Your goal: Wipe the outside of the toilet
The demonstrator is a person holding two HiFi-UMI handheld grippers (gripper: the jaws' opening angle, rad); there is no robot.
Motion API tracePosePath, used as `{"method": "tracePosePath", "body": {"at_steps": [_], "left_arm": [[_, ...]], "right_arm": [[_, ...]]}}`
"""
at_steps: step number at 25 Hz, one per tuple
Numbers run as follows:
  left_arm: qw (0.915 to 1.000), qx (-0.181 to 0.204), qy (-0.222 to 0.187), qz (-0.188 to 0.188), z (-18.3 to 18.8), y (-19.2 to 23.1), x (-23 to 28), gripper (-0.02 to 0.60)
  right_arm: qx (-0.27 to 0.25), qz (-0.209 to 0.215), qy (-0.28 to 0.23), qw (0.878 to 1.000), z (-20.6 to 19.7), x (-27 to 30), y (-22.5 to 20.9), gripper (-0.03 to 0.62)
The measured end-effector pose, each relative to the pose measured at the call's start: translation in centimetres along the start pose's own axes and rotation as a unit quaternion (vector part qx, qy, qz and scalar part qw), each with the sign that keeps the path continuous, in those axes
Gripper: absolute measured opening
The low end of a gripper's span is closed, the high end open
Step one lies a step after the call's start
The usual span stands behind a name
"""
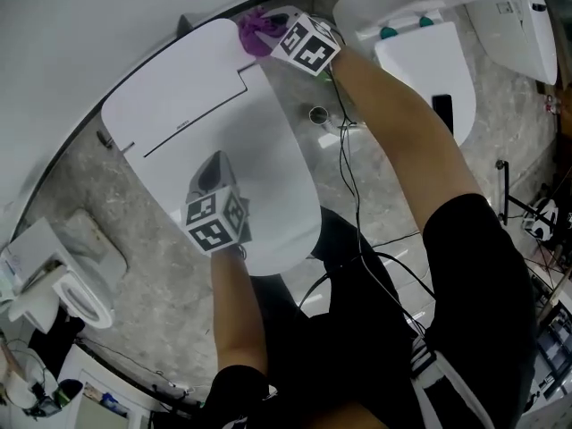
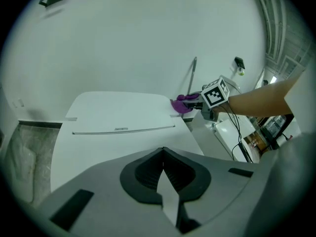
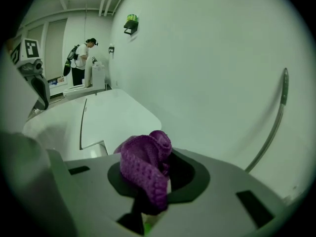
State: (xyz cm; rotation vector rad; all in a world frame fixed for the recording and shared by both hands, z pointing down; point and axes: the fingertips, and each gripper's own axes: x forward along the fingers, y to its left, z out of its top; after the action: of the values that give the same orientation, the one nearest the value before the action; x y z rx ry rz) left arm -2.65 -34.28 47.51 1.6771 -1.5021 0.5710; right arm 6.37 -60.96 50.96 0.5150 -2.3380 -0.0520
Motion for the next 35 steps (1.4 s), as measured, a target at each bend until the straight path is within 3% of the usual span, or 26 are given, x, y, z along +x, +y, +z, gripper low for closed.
{"method": "tracePosePath", "body": {"at_steps": [6,12,16,20,25,31,35], "left_arm": [[0.9997,0.018,-0.006,0.012,-0.5,-1.4,0.7,0.008],[0.9990,0.036,0.021,0.014,-0.9,-2.1,1.2,0.008],[0.9980,0.034,0.051,0.016,-1.8,-1.9,1.2,0.008],[0.9970,0.038,0.066,0.014,-2.4,-2.3,1.6,0.008],[0.9949,0.059,0.082,0.005,-2.9,-2.2,2.4,0.008],[0.9936,0.063,0.094,-0.004,-3.6,-2.5,2.8,0.008],[0.9926,0.070,0.099,-0.015,-4.1,-3.5,2.8,0.008]], "right_arm": [[0.025,0.005,-0.029,0.999,-1.0,1.2,0.2,0.084],[0.051,0.026,-0.031,0.998,-3.1,4.2,0.3,0.084],[0.133,0.036,-0.036,0.990,-5.5,6.3,1.0,0.081],[0.152,0.044,-0.037,0.987,-7.1,7.2,1.4,0.081],[0.164,0.061,-0.011,0.984,-9.4,7.3,3.1,0.081],[0.226,0.056,0.013,0.972,-12.8,6.4,6.2,0.079],[0.224,0.067,0.027,0.972,-14.1,5.3,8.2,0.078]]}}
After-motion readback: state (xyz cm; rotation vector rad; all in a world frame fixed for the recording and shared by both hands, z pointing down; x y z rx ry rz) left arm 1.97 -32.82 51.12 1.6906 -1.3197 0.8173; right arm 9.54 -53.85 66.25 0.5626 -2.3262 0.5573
